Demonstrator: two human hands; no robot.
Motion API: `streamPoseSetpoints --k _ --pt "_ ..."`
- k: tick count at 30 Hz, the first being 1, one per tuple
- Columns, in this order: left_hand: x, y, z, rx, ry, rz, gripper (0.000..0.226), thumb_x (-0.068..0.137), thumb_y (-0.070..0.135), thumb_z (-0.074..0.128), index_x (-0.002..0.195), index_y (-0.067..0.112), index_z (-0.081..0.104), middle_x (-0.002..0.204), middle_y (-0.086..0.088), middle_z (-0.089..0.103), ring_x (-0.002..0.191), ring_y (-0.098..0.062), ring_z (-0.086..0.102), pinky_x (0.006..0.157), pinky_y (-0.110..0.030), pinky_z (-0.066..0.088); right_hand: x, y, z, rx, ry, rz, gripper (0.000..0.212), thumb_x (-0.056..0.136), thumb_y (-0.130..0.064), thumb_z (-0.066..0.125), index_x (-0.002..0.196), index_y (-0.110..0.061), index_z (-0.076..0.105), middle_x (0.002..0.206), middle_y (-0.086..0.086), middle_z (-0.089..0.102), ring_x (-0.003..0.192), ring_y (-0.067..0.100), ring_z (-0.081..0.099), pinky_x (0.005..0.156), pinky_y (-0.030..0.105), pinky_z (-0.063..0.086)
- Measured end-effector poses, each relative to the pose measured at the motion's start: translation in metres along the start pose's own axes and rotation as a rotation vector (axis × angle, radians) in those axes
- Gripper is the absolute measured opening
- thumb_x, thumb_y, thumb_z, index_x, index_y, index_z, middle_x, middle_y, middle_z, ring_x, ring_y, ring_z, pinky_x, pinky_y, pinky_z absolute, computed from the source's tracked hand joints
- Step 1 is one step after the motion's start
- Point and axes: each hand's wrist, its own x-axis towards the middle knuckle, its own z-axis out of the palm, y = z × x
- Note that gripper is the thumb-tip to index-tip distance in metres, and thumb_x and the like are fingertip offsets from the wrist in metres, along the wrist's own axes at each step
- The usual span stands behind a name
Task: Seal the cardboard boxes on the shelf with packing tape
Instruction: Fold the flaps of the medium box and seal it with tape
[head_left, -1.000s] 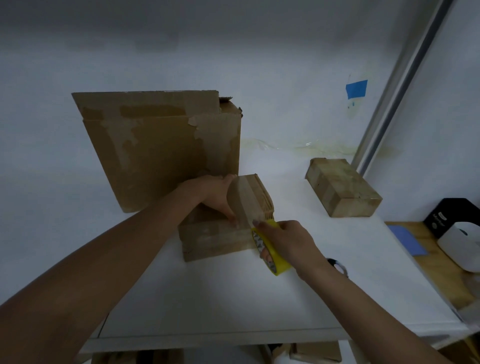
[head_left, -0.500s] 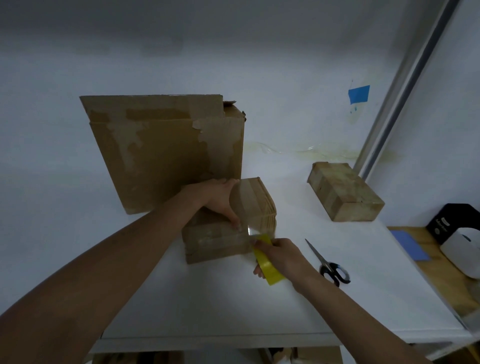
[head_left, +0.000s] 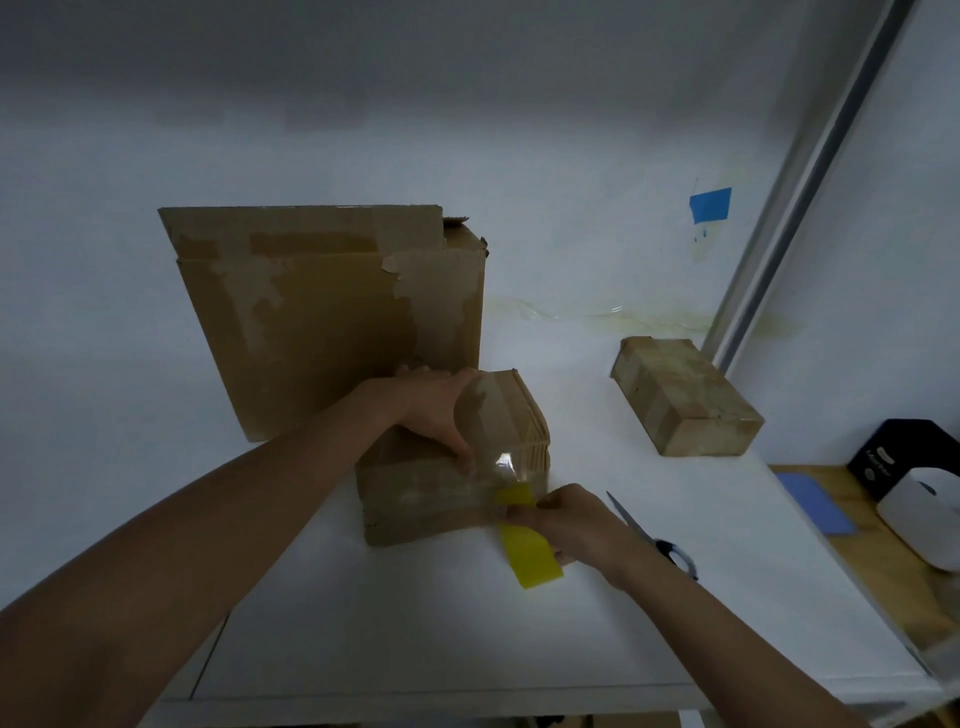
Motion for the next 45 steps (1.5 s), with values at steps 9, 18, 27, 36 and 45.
streamPoseSetpoints --k 9,18,27,36,45 --pt "-0.004 -0.001 -0.029 -0.348 -0.333 0.022 0.11 0.06 0.064 0.082 0.151 0.042 0.024 0.155 -0.002 0.032 0.135 -0.032 0.039 0.11 -0.046 0.04 -0.042 -0.039 -0.048 0.13 0.113 -0.026 0.046 0.081 -0.054 0.067 0.088 -0.009 0.064 0.091 0.012 0.067 0.076 0.02 0.066 0.067 0.028 0.05" --pt "0.009 -0.037 -0.022 -0.612 -0.362 -0.128 0.087 0.05 0.082 0.078 0.126 0.04 0.065 0.127 0.004 0.066 0.111 -0.019 0.067 0.098 -0.041 0.052 -0.022 -0.058 -0.042 0.196 0.23 -0.079 0.05 0.081 -0.062 0.063 0.086 -0.013 0.066 0.096 0.015 0.068 0.084 0.023 0.067 0.089 0.042 0.056" --pt "-0.019 -0.009 -0.04 -0.384 0.321 0.131 0.022 0.085 0.033 0.077 0.104 0.022 0.071 0.101 0.009 0.069 0.093 -0.009 0.064 0.08 -0.027 0.053 -0.007 -0.067 -0.032 0.196 0.275 -0.309 0.043 0.088 -0.058 0.055 0.094 -0.017 0.067 0.091 0.001 0.069 0.085 0.019 0.065 0.071 0.027 0.05" --pt "-0.014 0.004 -0.037 -0.064 0.205 0.016 0.052 0.073 0.072 0.067 0.097 0.026 0.068 0.085 0.006 0.065 0.078 -0.015 0.063 0.068 -0.032 0.052 0.017 -0.064 -0.028 0.211 0.267 -0.339 0.037 0.088 -0.046 0.064 0.111 -0.017 0.063 0.105 0.005 0.068 0.097 0.023 0.065 0.094 0.047 0.051" --pt "0.012 -0.008 -0.027 -0.062 0.114 -0.014 0.099 0.039 0.083 0.078 0.116 0.024 0.064 0.105 0.004 0.066 0.088 -0.018 0.063 0.077 -0.032 0.053 0.044 -0.079 -0.025 0.181 0.297 -0.355 0.038 0.088 -0.046 0.064 0.112 -0.016 0.06 0.107 0.006 0.068 0.097 0.023 0.064 0.092 0.045 0.052"
